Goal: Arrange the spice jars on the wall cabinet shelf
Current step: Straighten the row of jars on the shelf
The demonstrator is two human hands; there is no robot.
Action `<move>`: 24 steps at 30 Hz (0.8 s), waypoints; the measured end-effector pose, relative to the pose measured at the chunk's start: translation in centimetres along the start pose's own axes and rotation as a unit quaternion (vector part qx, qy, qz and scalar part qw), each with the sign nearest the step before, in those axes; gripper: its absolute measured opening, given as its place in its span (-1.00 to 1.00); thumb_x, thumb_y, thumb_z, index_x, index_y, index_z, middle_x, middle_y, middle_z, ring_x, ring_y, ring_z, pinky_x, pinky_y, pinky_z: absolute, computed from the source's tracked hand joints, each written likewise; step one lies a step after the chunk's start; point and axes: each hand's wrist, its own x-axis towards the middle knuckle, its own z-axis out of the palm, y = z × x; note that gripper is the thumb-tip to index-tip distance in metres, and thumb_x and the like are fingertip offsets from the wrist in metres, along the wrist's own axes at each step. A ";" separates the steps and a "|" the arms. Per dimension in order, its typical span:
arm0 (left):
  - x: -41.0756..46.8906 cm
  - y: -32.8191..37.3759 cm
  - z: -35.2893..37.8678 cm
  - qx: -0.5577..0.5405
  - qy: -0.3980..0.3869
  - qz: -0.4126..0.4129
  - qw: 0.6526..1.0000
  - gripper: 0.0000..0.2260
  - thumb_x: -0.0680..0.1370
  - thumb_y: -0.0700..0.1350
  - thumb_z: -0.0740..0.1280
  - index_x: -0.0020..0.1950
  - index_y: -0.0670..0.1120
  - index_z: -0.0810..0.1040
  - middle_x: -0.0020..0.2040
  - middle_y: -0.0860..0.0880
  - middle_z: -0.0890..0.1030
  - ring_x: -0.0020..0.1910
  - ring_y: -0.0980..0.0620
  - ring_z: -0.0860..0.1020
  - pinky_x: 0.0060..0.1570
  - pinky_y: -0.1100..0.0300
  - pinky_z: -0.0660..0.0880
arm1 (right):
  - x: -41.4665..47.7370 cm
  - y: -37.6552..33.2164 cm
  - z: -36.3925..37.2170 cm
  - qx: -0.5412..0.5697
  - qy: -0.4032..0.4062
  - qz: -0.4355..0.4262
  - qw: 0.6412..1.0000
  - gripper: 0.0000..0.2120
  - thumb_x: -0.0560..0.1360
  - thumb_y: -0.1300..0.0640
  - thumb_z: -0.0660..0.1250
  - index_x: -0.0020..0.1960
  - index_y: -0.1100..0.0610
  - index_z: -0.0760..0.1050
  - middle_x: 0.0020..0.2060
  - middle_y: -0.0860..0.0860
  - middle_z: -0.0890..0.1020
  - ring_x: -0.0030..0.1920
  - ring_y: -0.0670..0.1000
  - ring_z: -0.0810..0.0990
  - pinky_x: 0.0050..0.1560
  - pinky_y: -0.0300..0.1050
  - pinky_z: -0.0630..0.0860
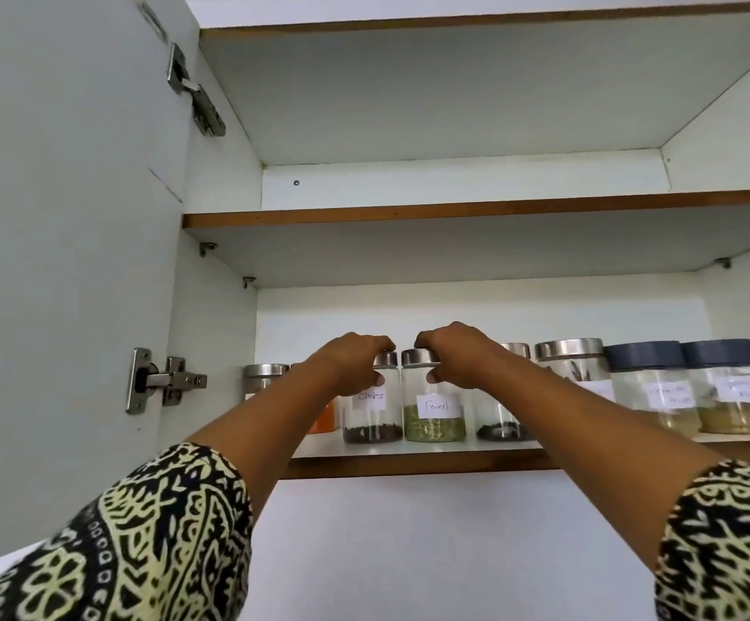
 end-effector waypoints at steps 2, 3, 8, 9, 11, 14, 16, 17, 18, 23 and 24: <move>0.5 -0.6 0.4 -0.002 0.007 -0.010 1.000 -0.54 0.54 -0.11 0.35 0.42 -0.04 0.34 0.34 -0.06 0.48 0.28 -0.08 0.44 0.24 0.07 0.38 | 0.8 -0.1 0.7 0.004 0.008 -0.002 1.000 -0.49 0.48 0.14 0.37 0.39 0.10 0.33 0.24 0.14 0.51 0.22 0.15 0.49 0.14 -0.03 0.43; 0.8 -1.0 0.7 -0.007 0.008 -0.014 1.000 -0.56 0.53 -0.12 0.36 0.40 -0.05 0.37 0.33 -0.06 0.50 0.26 -0.08 0.45 0.22 0.08 0.38 | 1.2 -0.1 1.1 0.007 0.011 -0.005 1.000 -0.50 0.48 0.14 0.38 0.38 0.10 0.34 0.23 0.14 0.52 0.22 0.15 0.49 0.14 -0.04 0.43; 2.7 -3.0 2.3 -0.027 -0.006 -0.028 0.999 -0.59 0.52 -0.14 0.37 0.34 -0.05 0.40 0.26 -0.07 0.53 0.19 -0.07 0.47 0.18 0.07 0.41 | 3.9 -0.6 2.8 -0.005 0.010 -0.006 1.000 -0.49 0.46 0.11 0.40 0.36 0.11 0.36 0.22 0.14 0.52 0.22 0.15 0.48 0.13 -0.05 0.43; 3.1 -3.5 2.7 -0.027 -0.008 -0.028 0.999 -0.60 0.52 -0.13 0.37 0.33 -0.05 0.40 0.25 -0.07 0.53 0.18 -0.07 0.48 0.18 0.07 0.42 | 4.5 -0.7 3.0 -0.009 0.004 -0.005 1.000 -0.48 0.45 0.10 0.41 0.37 0.10 0.36 0.22 0.13 0.51 0.23 0.15 0.48 0.13 -0.05 0.43; 4.0 -4.4 3.5 -0.026 -0.012 -0.029 0.999 -0.62 0.51 -0.13 0.37 0.31 -0.03 0.40 0.23 -0.08 0.54 0.14 -0.07 0.49 0.16 0.06 0.44 | 5.7 -1.0 3.6 -0.017 -0.008 0.001 1.000 -0.47 0.45 0.09 0.42 0.37 0.09 0.35 0.23 0.12 0.51 0.23 0.14 0.48 0.13 -0.05 0.43; 5.1 -5.8 4.7 -0.023 -0.014 -0.027 0.999 -0.64 0.52 -0.13 0.37 0.29 -0.02 0.40 0.19 -0.08 0.55 0.10 -0.06 0.49 0.14 0.04 0.45 | 7.3 -1.4 4.3 -0.030 -0.020 0.004 0.999 -0.46 0.44 0.09 0.43 0.37 0.10 0.35 0.24 0.12 0.50 0.24 0.13 0.48 0.14 -0.06 0.43; 5.8 -6.5 5.2 -0.016 -0.017 -0.025 0.999 -0.64 0.51 -0.13 0.36 0.28 -0.01 0.40 0.18 -0.09 0.54 0.08 -0.07 0.49 0.13 0.02 0.45 | 8.2 -1.6 4.8 -0.044 -0.027 0.003 0.999 -0.46 0.43 0.07 0.44 0.36 0.11 0.36 0.24 0.10 0.51 0.24 0.12 0.48 0.16 -0.05 0.43; 6.1 -6.7 5.3 -0.011 -0.019 -0.024 0.999 -0.64 0.51 -0.13 0.36 0.28 -0.01 0.40 0.17 -0.10 0.54 0.08 -0.08 0.49 0.13 0.01 0.45 | 8.6 -1.6 4.8 -0.055 -0.031 0.003 0.998 -0.46 0.42 0.06 0.45 0.34 0.12 0.39 0.23 0.10 0.52 0.23 0.12 0.48 0.16 -0.05 0.44; 6.5 -6.9 5.6 -0.009 -0.022 -0.023 0.999 -0.64 0.51 -0.13 0.36 0.28 -0.02 0.39 0.17 -0.10 0.54 0.08 -0.09 0.49 0.13 0.00 0.45 | 9.0 -1.7 5.0 -0.067 -0.035 0.003 0.997 -0.47 0.41 0.04 0.46 0.32 0.13 0.41 0.22 0.09 0.53 0.22 0.12 0.49 0.16 -0.05 0.45; 7.5 -7.3 6.7 -0.011 -0.012 -0.020 1.000 -0.65 0.51 -0.15 0.35 0.27 -0.03 0.39 0.17 -0.12 0.53 0.09 -0.11 0.48 0.09 0.01 0.44 | 10.7 -1.4 5.8 -0.102 -0.034 -0.003 0.994 -0.50 0.37 0.00 0.49 0.23 0.15 0.47 0.16 0.08 0.56 0.17 0.12 0.51 0.08 -0.06 0.45; 7.7 -7.4 6.9 -0.014 -0.009 -0.020 1.000 -0.64 0.51 -0.15 0.35 0.28 -0.03 0.39 0.18 -0.12 0.52 0.09 -0.11 0.48 0.07 0.03 0.43 | 10.9 -1.3 6.0 -0.103 -0.034 -0.002 0.994 -0.50 0.36 0.00 0.49 0.23 0.14 0.47 0.16 0.09 0.55 0.18 0.13 0.50 0.08 -0.05 0.45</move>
